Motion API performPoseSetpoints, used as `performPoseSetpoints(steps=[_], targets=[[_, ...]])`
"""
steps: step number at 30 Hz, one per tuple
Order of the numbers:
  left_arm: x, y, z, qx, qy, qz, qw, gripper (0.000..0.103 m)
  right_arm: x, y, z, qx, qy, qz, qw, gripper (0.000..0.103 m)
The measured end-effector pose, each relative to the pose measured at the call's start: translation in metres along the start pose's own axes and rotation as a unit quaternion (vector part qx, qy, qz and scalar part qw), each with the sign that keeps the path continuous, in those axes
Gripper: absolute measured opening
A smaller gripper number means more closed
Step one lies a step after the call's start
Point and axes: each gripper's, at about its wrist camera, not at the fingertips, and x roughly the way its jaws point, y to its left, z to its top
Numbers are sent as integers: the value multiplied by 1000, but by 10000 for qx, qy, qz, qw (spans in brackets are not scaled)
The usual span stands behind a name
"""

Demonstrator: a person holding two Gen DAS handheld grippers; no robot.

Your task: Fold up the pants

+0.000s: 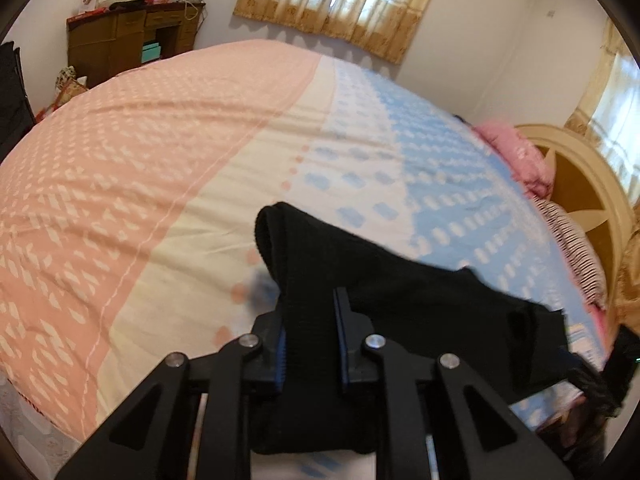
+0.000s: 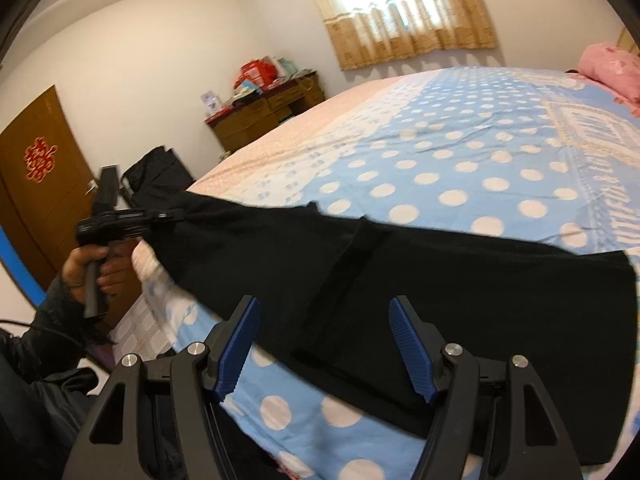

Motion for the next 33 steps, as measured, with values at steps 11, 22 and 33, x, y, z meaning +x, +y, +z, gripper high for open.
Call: performPoseSetpoints(steps=[11,22,33], targets=[[-31,-101,18,490,-18,-1228,9912,19,-59,-36,27,519,-831,-835,9917,69],[-7,-223,16,1363,545,-1888,9710,19,-105,-115,15,2115,-1355,-1703,9528,69],[30,-326,-3,1967,1096,-2126,9508,19,-127,-126,14,2021,-1638,-2006,9445,70]])
